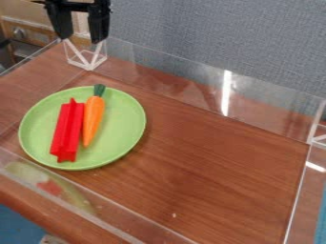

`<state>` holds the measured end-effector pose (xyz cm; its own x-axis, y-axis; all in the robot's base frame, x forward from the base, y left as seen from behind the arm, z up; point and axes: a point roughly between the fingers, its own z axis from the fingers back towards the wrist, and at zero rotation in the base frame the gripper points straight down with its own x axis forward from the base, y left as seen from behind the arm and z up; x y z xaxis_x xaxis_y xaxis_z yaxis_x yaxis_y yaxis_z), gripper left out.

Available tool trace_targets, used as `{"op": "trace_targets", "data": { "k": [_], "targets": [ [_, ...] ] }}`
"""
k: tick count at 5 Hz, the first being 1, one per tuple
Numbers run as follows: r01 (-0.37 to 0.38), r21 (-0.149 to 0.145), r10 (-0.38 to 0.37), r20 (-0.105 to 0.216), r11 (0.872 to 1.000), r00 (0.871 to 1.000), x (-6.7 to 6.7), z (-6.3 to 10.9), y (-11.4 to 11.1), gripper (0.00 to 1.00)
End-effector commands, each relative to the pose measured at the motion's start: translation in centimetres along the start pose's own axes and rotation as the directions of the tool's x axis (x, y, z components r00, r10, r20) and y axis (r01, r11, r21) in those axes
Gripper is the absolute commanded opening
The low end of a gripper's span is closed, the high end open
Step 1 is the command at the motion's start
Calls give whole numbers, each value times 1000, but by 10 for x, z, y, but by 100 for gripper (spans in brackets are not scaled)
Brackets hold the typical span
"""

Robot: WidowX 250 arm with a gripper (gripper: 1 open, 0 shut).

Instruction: Put the carrot on the left side

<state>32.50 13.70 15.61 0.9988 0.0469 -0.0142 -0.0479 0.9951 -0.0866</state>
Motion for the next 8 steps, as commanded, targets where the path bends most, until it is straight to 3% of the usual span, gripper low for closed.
{"op": "trace_targets", "data": {
  "k": [1, 4, 5, 7, 8],
  "targets": [
    [-41, 48, 37, 75, 998, 997, 2, 24, 10, 100],
    [-125, 69, 123, 32, 990, 992, 8, -13, 22, 100],
    [-159, 68, 157, 33, 985, 987, 7, -15, 34, 100],
    [-205, 34, 203, 55, 978, 978, 2, -4, 50, 100],
    [-223, 17, 222, 65, 975, 973, 4, -5, 33, 100]
  ]
}}
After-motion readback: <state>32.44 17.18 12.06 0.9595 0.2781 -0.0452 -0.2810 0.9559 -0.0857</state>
